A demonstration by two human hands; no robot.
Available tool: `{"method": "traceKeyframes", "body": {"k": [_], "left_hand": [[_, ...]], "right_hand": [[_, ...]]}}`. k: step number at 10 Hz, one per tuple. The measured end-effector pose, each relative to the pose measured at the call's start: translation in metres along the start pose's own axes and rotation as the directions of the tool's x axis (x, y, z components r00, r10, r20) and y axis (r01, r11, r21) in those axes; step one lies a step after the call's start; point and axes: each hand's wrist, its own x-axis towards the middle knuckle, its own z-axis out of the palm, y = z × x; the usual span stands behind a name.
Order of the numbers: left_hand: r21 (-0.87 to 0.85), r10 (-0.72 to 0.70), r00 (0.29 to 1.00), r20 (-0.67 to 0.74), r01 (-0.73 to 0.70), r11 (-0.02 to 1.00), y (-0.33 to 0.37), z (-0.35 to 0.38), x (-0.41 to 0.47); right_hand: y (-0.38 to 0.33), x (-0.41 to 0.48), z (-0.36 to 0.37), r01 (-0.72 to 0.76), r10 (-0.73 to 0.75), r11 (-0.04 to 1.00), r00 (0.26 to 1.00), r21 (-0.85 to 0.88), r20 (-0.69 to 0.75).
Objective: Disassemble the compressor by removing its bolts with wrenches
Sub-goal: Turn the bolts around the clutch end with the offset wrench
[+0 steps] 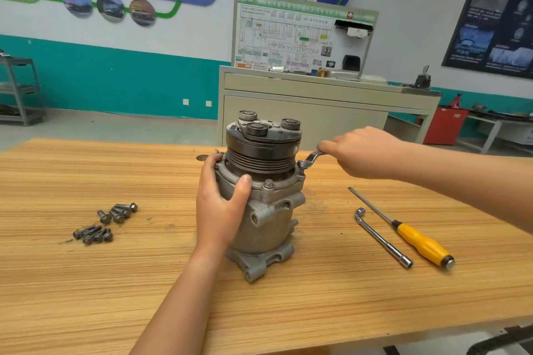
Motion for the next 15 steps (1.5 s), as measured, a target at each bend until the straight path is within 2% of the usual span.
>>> {"method": "traceKeyframes", "body": {"k": [2, 3, 4, 5, 6, 7, 8, 9, 10, 12, 14, 15], "left_hand": [[0.021, -0.009, 1.0, 0.007, 0.008, 1.0, -0.006, -0.001, 0.002], [0.006, -0.004, 1.0, 0.005, 0.004, 1.0, -0.004, 0.0, 0.002], [-0.019, 0.003, 1.0, -0.009, -0.003, 1.0, -0.001, 0.002, 0.001], [-0.022, 0.011, 1.0, -0.009, -0.012, 1.0, 0.0, 0.002, 0.0], [-0.012, 0.021, 1.0, -0.009, -0.021, 1.0, 0.0, 0.001, 0.0], [0.0, 0.021, 1.0, 0.0, -0.021, 1.0, 0.0, 0.001, 0.001], [-0.002, 0.021, 1.0, -0.002, -0.021, 1.0, 0.0, 0.0, 0.001], [-0.007, 0.009, 1.0, -0.002, -0.009, 1.0, 0.0, 0.0, 0.001], [-0.001, 0.004, 1.0, 0.005, -0.004, 1.0, -0.001, 0.001, 0.002], [-0.004, 0.01, 1.0, 0.01, -0.01, 1.0, -0.001, 0.0, 0.001], [-0.019, 0.004, 1.0, -0.003, -0.004, 1.0, 0.0, 0.002, 0.001], [-0.018, -0.003, 1.0, -0.002, 0.003, 1.0, -0.001, 0.002, 0.001]], "right_hand": [[-0.031, 0.033, 0.017, 0.065, 0.038, 0.927, 0.963, 0.369, -0.265], [-0.03, 0.018, 0.019, 0.037, 0.193, 0.866, 0.895, 0.499, -0.402], [-0.023, -0.008, 0.011, -0.08, 0.406, 0.758, 0.835, 0.647, -0.372], [-0.024, -0.032, -0.001, -0.129, 0.42, 0.723, 0.862, 0.679, -0.283], [-0.03, -0.044, -0.006, -0.272, 0.355, 0.824, 0.932, 0.497, -0.079], [-0.038, -0.049, -0.011, -0.266, 0.281, 0.891, 0.96, 0.367, 0.013], [-0.043, -0.044, -0.014, -0.271, 0.272, 0.905, 0.961, 0.33, 0.042], [-0.048, -0.037, -0.023, -0.292, 0.283, 0.944, 0.956, 0.153, 0.08], [-0.049, -0.032, -0.034, -0.242, 0.238, 0.97, 0.961, 0.014, 0.142], [-0.044, -0.032, -0.048, -0.106, 0.129, 0.986, 0.973, -0.126, 0.192], [-0.048, -0.032, -0.049, -0.076, 0.133, 0.959, 0.972, -0.274, 0.196], [-0.046, -0.032, -0.048, -0.08, 0.13, 0.969, 0.971, -0.235, 0.203]]}}
